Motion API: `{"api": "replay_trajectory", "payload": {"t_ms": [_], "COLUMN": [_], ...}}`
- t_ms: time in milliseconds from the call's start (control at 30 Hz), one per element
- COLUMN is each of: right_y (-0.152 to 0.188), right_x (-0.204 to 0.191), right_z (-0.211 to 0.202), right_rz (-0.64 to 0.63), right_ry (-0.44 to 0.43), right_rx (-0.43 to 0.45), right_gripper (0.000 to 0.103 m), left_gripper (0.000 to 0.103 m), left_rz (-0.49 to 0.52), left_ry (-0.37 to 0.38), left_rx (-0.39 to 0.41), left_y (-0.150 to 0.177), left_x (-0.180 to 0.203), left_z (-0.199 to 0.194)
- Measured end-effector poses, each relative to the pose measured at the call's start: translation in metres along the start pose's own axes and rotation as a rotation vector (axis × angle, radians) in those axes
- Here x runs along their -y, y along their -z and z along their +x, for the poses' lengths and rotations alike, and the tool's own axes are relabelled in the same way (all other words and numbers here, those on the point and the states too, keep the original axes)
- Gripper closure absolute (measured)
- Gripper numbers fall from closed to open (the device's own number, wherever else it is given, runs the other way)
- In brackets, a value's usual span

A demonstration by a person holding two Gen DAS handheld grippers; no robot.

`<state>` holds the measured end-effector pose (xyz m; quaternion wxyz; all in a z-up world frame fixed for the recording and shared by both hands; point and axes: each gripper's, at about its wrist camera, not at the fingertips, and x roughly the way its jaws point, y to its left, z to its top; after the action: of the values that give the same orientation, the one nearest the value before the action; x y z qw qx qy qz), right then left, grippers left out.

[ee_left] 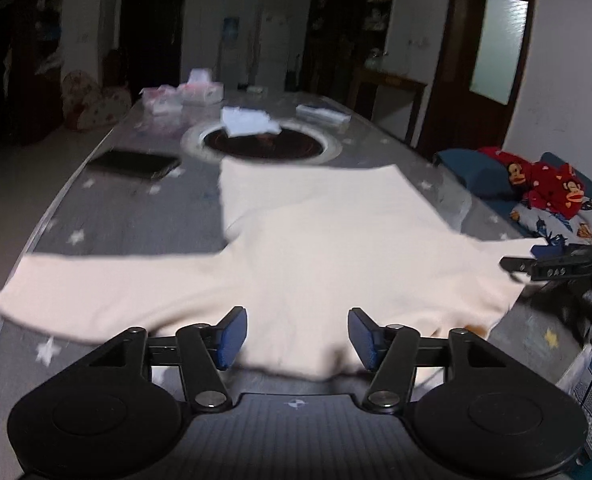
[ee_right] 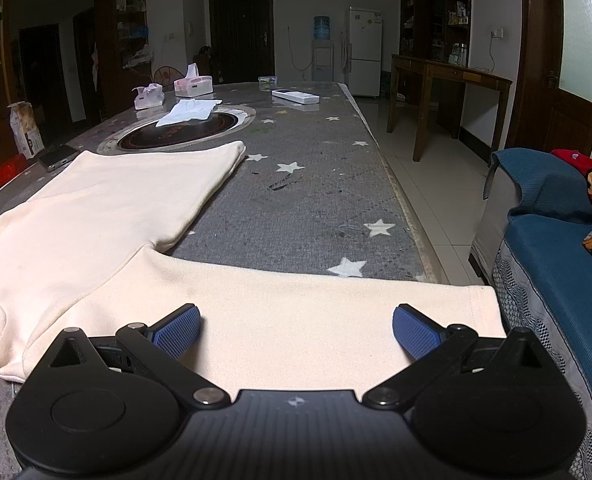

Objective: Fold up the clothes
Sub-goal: 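Bring the right gripper down to the sweatshirt side edge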

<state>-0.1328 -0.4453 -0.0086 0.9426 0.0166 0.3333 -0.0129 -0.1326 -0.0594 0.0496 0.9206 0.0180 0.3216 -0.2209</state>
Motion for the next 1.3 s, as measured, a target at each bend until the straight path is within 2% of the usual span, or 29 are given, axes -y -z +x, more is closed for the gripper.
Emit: {"api": "replay_trajectory", "payload": {"t_ms": [133,367,533,600,667,767,900,1000,1200,1300], "right_y": [-0.001,-0.003,-0.006,-0.009,-0.011,-0.01,-0.006,-0.003,0.009,0.011], "right_x": [0.001,0.012,0.02,0.014,0.003,-0.015,-0.028,-0.037,-0.035,-0.017], "right_z": [0.0,-0.001,-0.005,-0.011,-0.02,-0.029,-0.036,-0.037,-0.032,-0.036], "right_rz": [-0.012,-0.046,-0.058,-0.082,-0.124,-0.182,-0.161,-0.193,-0.275,-0.211], "right_ry": [-0.003,-0.014,0.05,0.07,0.046,0.016,-0.035,-0.051,0.027,0.036], "right_rx": [-0.007,-0.02,-0.018,-0.006,0.013,0.027,0.041,0.04,-0.003,-0.01], "right_gripper": [0.0,0.0,0.0,0.0,0.0,0.0,0.0,0.0,0.0,0.0], "left_gripper": [0.044,0.045,0.044,0.043,0.043,0.043,0.043,0.043,0.043,0.043], "left_rz": [0.028,0.111,0.15,0.15,0.147,0.155,0.171,0.19,0.207,0.216], "left_ry": [0.065,0.123,0.144,0.148,0.152,0.153,0.174,0.206,0.272,0.291], "left_rx": [-0.009,-0.099,-0.109,-0.109,-0.108,-0.063,-0.028,-0.024,-0.066,-0.091], "left_y": [-0.002,0.02,0.026,0.022,0.017,0.003,-0.012,-0.021,-0.023,-0.02], "left_x": [0.021,0.049,0.054,0.053,0.051,0.053,0.063,0.079,0.111,0.121], "left_z": [0.021,0.039,0.032,0.03,0.029,0.023,0.029,0.043,0.075,0.085]}}
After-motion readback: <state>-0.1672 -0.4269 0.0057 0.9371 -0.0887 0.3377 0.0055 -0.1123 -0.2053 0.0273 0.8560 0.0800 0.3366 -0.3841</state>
